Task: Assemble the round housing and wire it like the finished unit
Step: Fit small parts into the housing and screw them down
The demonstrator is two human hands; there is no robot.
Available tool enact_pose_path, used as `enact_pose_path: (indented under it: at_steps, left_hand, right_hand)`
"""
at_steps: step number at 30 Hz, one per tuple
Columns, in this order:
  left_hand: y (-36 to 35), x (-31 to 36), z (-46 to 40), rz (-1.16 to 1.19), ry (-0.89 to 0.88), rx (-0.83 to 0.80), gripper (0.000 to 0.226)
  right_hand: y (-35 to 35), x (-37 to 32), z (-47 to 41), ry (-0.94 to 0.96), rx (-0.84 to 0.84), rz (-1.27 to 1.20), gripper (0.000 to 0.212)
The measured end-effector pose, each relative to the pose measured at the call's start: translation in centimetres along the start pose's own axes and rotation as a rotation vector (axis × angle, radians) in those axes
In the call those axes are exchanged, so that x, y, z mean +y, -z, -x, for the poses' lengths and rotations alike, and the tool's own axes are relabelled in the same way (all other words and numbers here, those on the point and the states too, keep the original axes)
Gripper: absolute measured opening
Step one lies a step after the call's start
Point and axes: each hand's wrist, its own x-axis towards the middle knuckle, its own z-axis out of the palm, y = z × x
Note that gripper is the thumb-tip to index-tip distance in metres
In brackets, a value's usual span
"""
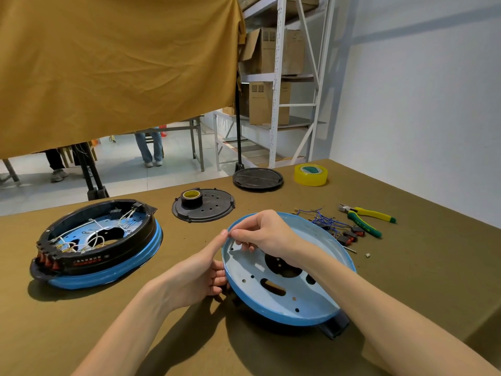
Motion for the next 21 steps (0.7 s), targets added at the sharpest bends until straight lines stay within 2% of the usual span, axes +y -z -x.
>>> enact_pose_path:
  at_steps: [5,11,21]
  left_hand:
    - [-0.01,-0.02,-0.09,-0.006,0.002,0.01,0.106]
    - [-0.01,-0.12,-0.11,0.002,-0.01,0.022,0.104]
    - [0.16,-0.13,-0.15,-0.006,-0.007,0.008,0.101]
  right_hand:
    - [0.13,0.11,-0.09,0.026,0.018,0.068,0.013]
    - [-0.34,-0.2,-0.3,0.057,0.007,0.102,0.011]
    - [-0.23,0.18,-0.09,-0.016,-0.049,0.053,0.008]
